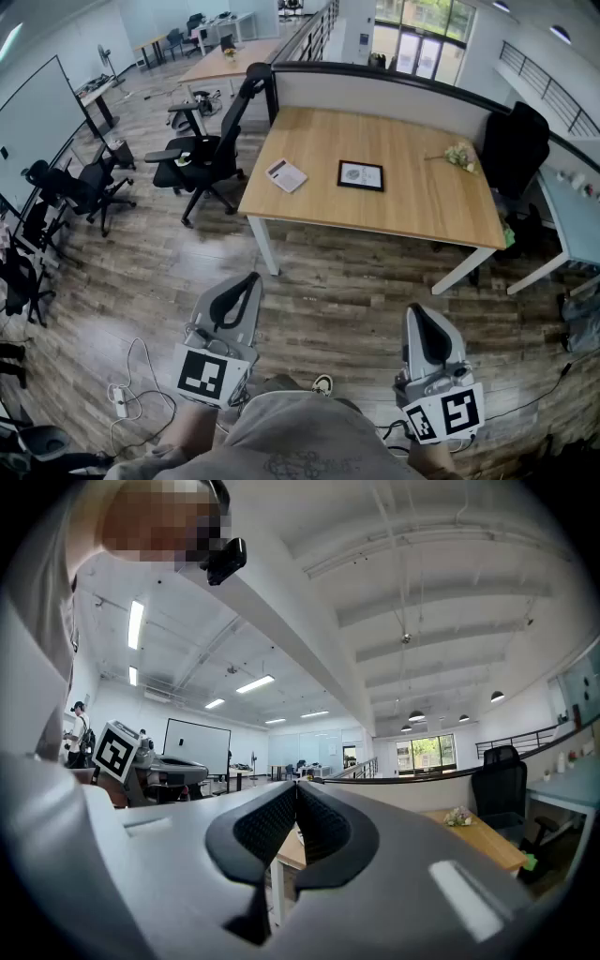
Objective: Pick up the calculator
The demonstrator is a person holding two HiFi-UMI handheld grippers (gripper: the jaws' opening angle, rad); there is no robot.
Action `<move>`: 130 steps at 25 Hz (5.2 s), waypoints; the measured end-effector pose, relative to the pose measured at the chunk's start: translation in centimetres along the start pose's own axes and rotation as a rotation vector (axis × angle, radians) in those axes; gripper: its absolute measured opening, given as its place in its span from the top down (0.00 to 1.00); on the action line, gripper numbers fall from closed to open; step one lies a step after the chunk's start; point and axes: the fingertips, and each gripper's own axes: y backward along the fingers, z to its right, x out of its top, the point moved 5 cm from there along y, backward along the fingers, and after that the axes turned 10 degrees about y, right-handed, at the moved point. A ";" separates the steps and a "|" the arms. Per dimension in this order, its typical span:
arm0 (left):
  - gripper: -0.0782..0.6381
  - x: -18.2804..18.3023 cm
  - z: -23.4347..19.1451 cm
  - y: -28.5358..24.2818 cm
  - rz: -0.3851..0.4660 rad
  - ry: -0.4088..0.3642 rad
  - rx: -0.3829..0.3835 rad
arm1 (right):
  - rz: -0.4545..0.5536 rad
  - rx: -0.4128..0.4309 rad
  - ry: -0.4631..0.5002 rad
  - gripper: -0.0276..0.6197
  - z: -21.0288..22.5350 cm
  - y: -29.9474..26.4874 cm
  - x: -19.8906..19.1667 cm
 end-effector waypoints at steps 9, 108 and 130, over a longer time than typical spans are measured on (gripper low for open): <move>0.89 0.0 0.8 -0.8 -0.002 0.026 0.001 | -0.015 0.011 -0.037 0.94 1.3 -0.2 -1.2; 0.57 -30.2 -42.4 -53.6 -0.672 0.635 0.001 | -0.581 0.326 -0.314 0.94 11.5 -65.5 -26.8; 0.74 -39.5 -41.8 -55.6 -0.832 0.858 -0.006 | -0.711 0.350 -0.360 0.94 10.8 -63.3 -31.6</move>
